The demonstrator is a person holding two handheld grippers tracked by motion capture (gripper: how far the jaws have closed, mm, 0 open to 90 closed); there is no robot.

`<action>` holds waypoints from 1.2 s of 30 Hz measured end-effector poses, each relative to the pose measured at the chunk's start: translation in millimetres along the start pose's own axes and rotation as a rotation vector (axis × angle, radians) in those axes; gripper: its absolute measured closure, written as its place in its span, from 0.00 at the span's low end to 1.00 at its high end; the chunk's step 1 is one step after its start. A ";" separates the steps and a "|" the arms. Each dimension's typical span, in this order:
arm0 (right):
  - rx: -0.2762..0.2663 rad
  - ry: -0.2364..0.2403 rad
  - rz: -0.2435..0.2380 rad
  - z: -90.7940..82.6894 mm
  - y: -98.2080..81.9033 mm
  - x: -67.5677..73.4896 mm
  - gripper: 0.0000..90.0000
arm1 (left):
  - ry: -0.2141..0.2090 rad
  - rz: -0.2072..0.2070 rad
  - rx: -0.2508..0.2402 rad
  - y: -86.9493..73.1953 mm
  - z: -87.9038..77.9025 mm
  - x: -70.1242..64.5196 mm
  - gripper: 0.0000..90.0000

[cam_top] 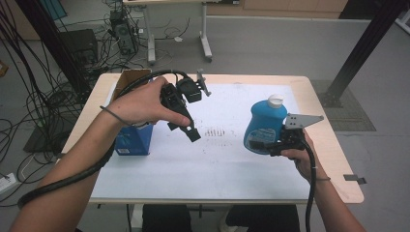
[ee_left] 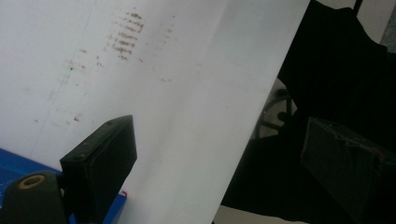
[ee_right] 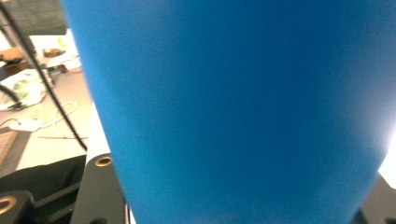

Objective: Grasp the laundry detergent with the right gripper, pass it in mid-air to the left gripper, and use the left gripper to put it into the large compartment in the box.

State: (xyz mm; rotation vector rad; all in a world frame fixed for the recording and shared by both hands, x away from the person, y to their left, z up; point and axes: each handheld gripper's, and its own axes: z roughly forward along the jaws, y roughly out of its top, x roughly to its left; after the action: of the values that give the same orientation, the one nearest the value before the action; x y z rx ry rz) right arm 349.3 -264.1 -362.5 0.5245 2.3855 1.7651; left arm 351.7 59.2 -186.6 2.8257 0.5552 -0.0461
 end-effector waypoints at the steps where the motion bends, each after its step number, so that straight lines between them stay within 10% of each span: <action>1: 0.005 0.013 -0.005 -0.4 1.6 0.6 0.45 | -0.005 0.007 0.000 0.5 -1.2 -0.8 0.12; 36: 0.024 0.200 -0.085 17.6 35.6 23.2 0.44 | 0.064 0.185 0.079 46.8 -43.8 -40.6 0.12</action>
State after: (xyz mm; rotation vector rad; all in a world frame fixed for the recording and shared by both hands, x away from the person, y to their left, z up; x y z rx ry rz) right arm 340.2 -231.1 -331.9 0.2543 2.5207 1.8323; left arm 330.8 13.8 -129.4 2.9513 0.3097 0.0585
